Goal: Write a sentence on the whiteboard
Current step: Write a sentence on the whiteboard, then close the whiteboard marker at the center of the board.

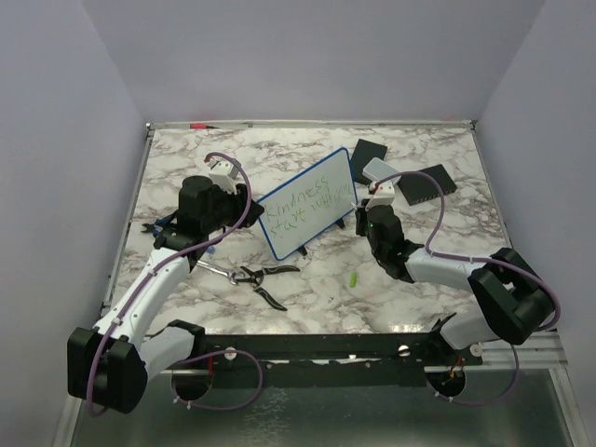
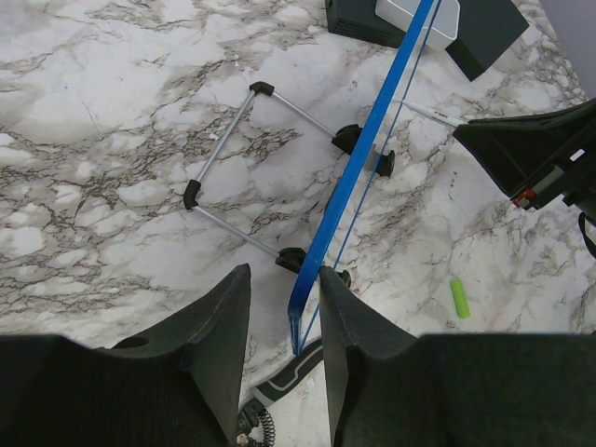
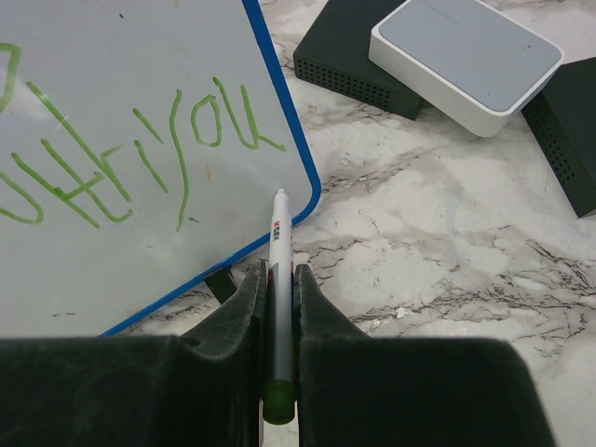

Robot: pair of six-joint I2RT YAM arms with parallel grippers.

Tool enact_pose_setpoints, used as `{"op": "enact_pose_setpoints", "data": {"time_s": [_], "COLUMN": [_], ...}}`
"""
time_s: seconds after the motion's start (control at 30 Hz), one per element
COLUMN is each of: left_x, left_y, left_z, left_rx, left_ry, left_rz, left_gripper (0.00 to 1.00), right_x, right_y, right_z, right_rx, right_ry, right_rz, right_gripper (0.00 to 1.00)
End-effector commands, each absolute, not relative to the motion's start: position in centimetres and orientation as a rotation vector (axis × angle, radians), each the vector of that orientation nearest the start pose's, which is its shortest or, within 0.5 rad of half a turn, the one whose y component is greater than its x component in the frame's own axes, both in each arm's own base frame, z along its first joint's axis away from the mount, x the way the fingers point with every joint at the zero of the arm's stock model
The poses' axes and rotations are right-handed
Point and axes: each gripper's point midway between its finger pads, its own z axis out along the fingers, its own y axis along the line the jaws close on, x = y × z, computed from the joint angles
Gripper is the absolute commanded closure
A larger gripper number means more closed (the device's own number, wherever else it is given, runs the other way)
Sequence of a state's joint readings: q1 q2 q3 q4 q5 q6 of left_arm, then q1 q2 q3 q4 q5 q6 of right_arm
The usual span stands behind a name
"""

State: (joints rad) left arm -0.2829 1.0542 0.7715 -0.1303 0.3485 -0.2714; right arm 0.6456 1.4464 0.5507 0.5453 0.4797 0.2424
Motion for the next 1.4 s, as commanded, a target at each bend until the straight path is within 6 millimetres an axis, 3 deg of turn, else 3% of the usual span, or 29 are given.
{"op": "enact_pose_setpoints", "data": {"time_s": [0.0, 0.2, 0.37, 0.57, 0.73, 0.93, 1.07, 1.23, 1.37], "left_x": [30.4, 30.6, 30.8, 30.9, 30.8, 31.2, 31.6, 30.7, 29.3], "left_y": [-16.1, -15.6, -14.7, -14.3, -13.5, -12.4, -14.3, -19.0, -24.0], "left_z": [20.3, 20.3, 20.7, 21.3, 22.7, 26.3, 28.7, 32.3, 32.2], "left_rx": [0.258, 0.238, 0.211, 0.206, 0.186, 0.23, 0.294, 0.437, 0.522], "left_ry": [2.0, 2.001, 1.988, 1.969, 1.936, 1.876, 1.84, 1.77, 1.791], "left_rz": [-0.699, -0.664, -0.61, -0.583, -0.538, -0.438, -0.46, -0.441, -0.511], "left_gripper": [0.64, 0.59, 0.44, 0.22, 0.11, 0.11, 0.16, 0.18, 0.19], "right_x": [36.5, 35.9, 34.0, 32.1, 30.8, 29.6, 28.9, 28.1, 27.6], "right_y": [18.1, 17.3, 15.3, 13.1, 12.3, 13.2, 13.7, 13.3, 12.6], "right_z": [11.4, 12.3, 15.2, 17.2, 19.3, 21.0, 21.3, 21.6, 21.5], "right_rx": [-0.048, -0.022, 0.018, 0.03, 0.043, -0.014, -0.035, -0.03, 0.009], "right_ry": [1.848, 1.855, 1.815, 1.803, 1.772, 1.754, 1.767, 1.781, 1.794], "right_rz": [0.157, 0.14, 0.137, 0.094, 0.125, 0.219, 0.273, 0.284, 0.275], "right_gripper": [0.99, 0.99, 0.99, 0.99, 0.99, 0.99, 0.99, 0.99, 0.99]}}
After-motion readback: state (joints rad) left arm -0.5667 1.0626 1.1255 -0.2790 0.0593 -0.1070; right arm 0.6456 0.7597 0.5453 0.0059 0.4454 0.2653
